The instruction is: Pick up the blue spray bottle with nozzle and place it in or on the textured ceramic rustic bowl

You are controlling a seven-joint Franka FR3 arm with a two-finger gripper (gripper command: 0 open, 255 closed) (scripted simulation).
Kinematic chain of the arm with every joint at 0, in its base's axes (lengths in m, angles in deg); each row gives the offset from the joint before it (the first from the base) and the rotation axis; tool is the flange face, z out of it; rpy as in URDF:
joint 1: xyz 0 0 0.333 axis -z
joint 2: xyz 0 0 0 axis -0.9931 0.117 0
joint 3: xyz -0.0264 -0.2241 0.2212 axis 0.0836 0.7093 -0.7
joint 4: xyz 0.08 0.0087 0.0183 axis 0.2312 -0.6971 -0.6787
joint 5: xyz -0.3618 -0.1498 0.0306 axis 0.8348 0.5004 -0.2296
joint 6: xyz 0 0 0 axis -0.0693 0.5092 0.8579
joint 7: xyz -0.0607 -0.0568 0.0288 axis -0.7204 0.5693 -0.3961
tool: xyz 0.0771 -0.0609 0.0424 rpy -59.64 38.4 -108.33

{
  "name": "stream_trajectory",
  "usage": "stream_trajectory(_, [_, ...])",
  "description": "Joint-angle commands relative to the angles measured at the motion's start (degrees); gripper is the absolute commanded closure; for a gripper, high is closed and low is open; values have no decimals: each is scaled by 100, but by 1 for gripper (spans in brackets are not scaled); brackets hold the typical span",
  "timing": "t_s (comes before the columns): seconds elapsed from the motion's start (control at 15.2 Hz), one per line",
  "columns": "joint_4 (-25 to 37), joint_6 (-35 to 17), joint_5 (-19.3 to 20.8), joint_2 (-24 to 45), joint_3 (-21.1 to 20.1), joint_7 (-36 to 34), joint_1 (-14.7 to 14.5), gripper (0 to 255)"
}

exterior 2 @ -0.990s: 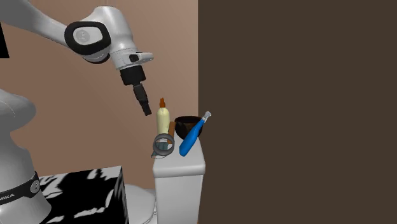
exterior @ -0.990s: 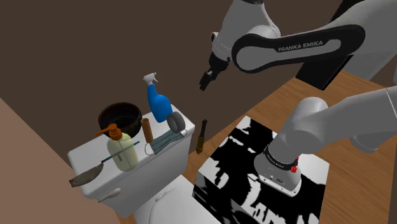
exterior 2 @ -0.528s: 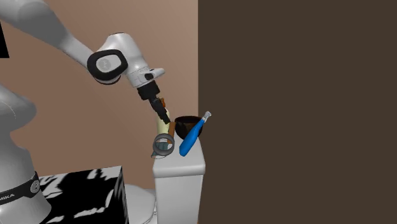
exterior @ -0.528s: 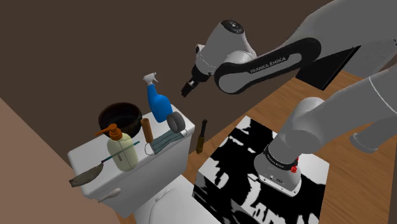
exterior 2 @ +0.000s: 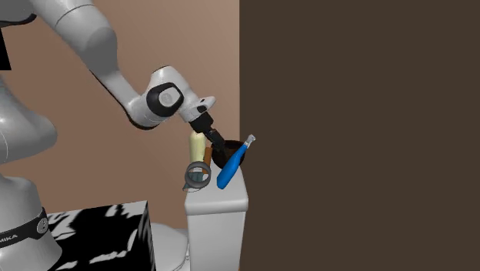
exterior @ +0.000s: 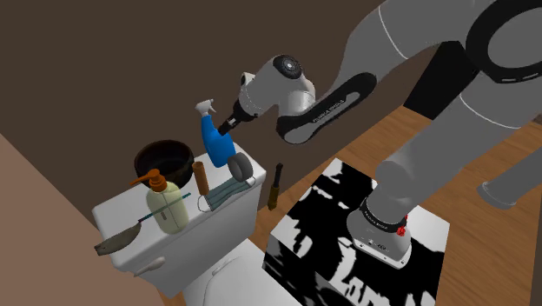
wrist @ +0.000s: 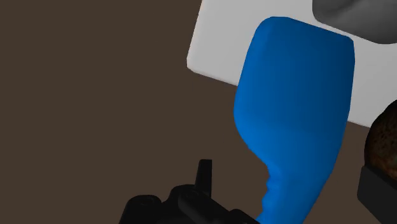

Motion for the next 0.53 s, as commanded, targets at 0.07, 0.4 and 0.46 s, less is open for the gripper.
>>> stream_trajectory(0.07, [1081, 225, 4897, 1134, -1550, -4188, 1747, 0])
stream_trajectory(0.4, [1900, 636, 6680, 1977, -569, -5710, 538, 0])
stream_trajectory(0.46, [1977, 696, 6784, 2098, -558, -5764, 511, 0])
